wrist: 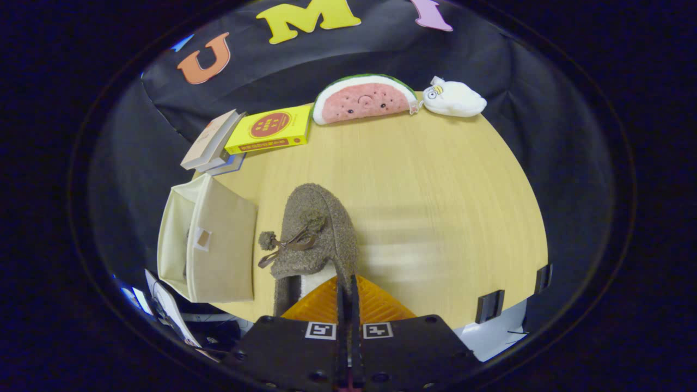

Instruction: Open the storage box then place both shoes into the box .Put the left shoe in first, then the right shoe, with the right side of both shoes facing outward in a uniform manner.

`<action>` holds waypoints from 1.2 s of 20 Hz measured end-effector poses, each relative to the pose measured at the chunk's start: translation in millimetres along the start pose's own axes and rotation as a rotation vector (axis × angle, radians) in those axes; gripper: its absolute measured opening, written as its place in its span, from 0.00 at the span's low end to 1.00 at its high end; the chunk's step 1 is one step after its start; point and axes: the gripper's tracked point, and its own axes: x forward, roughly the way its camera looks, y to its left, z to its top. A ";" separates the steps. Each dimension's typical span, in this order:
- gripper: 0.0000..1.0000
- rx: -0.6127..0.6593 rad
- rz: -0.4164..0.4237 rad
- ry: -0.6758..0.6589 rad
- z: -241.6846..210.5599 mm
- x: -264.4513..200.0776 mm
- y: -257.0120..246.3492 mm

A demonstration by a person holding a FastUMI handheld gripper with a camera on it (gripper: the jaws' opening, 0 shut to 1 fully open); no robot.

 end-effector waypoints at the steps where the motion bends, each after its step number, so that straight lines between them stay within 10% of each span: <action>1: 0.03 -0.008 0.002 -0.013 1.5 -5.8 10.1; 24: 0.03 -0.089 0.153 -0.148 12.2 7.9 292.7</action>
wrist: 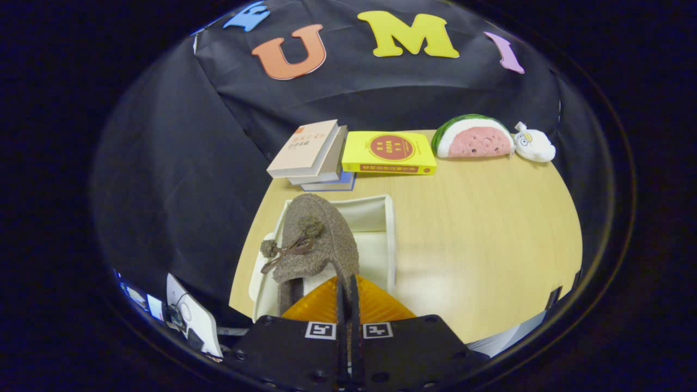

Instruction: Open the storage box then place both shoes into the box .Put the left shoe in first, then the right shoe, with the right side of both shoes facing outward in a uniform manner.

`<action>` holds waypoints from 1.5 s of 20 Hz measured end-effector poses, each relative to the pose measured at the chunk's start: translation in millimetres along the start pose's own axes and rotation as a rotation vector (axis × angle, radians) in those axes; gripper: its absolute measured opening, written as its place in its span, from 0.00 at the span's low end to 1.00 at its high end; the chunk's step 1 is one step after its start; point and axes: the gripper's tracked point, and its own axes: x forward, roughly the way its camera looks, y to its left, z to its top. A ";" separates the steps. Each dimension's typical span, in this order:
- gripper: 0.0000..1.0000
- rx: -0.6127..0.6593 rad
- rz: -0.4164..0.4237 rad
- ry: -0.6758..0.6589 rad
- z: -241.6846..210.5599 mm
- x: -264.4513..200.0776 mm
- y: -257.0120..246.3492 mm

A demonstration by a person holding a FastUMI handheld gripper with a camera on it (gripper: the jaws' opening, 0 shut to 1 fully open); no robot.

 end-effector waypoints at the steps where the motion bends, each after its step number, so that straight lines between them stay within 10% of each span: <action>1: 0.03 0.016 -0.005 -0.004 0.1 10.0 3.3; 20: 0.02 0.127 -0.099 -0.089 -31.0 50.0 -21.7; 30: 0.83 -0.070 -0.061 -0.231 -21.4 18.8 -9.9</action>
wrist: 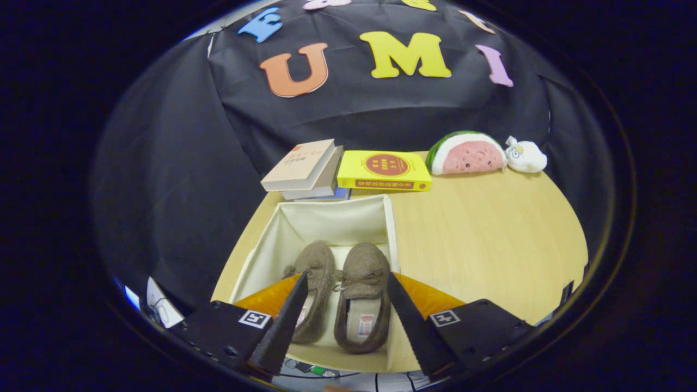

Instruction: Open the storage box then place both shoes into the box .Put the left shoe in first, then the right shoe, with the right side of both shoes facing outward in a uniform manner.

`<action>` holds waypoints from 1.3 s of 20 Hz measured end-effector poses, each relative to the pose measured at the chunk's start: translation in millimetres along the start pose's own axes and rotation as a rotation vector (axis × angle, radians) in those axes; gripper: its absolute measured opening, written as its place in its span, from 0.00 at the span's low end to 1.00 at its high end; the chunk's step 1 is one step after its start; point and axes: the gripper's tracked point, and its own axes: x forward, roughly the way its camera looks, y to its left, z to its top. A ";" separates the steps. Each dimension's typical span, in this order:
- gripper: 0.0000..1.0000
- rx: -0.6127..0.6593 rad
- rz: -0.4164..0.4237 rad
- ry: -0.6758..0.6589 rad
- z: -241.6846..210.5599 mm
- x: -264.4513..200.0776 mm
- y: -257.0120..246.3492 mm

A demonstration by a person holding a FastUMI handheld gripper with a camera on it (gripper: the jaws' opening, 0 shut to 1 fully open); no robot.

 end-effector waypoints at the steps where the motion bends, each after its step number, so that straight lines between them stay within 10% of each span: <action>1: 0.90 -0.031 -0.010 -0.017 2.1 -3.3 -2.7; 26: 0.96 0.025 -0.081 -0.570 39.6 -119.7 -185.1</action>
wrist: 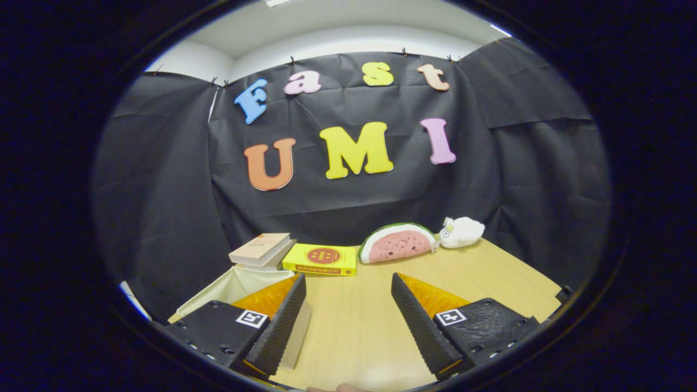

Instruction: Open the storage box then place both shoes into the box .Put the left shoe in first, then the right shoe, with the right side of both shoes facing outward in a uniform manner.

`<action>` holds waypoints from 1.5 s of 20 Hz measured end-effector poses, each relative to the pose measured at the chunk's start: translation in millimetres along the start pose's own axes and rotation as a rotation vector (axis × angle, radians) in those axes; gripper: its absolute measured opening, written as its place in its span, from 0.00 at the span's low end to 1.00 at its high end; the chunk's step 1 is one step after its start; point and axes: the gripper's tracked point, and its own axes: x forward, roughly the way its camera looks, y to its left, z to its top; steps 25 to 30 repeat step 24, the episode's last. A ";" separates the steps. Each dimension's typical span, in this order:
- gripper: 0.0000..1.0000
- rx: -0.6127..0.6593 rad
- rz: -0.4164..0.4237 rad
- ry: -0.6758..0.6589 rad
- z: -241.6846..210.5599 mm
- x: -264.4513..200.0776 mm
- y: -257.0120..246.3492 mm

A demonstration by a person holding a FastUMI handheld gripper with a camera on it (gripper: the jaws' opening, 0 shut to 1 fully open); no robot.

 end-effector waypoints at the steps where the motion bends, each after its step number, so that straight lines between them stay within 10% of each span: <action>1: 0.96 -0.009 -0.009 -0.012 1.8 -0.6 -8.9; 30: 0.96 -0.093 -0.013 -0.205 17.3 -17.3 -20.2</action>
